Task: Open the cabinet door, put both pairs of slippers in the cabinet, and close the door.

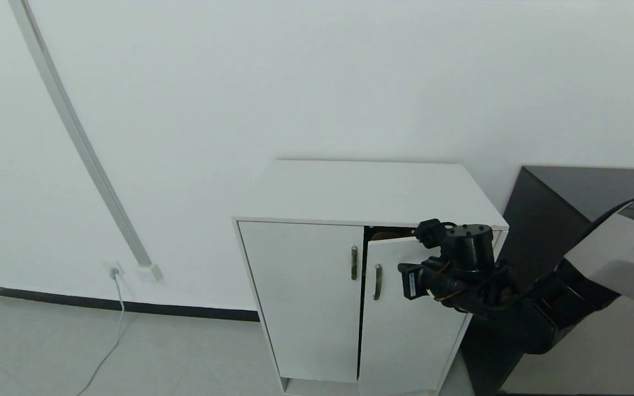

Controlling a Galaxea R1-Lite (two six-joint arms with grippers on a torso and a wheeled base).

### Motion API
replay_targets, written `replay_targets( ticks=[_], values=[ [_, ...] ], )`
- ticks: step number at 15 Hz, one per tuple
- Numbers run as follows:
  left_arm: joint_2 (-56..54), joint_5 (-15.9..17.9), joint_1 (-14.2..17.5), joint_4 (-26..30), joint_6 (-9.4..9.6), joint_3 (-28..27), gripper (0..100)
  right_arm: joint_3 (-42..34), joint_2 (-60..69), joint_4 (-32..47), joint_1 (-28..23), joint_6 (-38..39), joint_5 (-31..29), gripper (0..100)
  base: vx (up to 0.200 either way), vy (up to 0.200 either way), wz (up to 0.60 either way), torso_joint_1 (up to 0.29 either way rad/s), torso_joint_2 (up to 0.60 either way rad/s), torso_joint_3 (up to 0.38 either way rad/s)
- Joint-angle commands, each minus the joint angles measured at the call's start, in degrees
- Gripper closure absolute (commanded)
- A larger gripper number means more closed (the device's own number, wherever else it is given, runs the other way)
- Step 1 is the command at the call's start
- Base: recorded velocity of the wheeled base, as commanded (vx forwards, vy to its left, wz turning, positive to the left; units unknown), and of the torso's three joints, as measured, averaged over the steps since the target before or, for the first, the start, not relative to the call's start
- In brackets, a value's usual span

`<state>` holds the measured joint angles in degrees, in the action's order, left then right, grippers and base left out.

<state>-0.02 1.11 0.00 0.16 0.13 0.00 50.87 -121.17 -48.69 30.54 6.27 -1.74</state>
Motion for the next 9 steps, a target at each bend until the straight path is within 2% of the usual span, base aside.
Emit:
replay_targets(
  ticks=[1, 9],
  values=[
    [0.0, -0.1, 0.0, 0.0, 0.04, 0.0, 100, 1.4, -1.7, -0.1, 0.0, 0.0, -0.1, 100, 0.0, 0.0, 0.0, 0.0, 0.0, 0.0],
    [0.0, 0.0, 0.0, 0.0, 0.04, 0.0, 100, 6.8, -5.7, 0.0, -0.5, 0.1, -0.9, 100, 0.0, 0.0, 0.0, 0.0, 0.0, 0.0]
  ],
)
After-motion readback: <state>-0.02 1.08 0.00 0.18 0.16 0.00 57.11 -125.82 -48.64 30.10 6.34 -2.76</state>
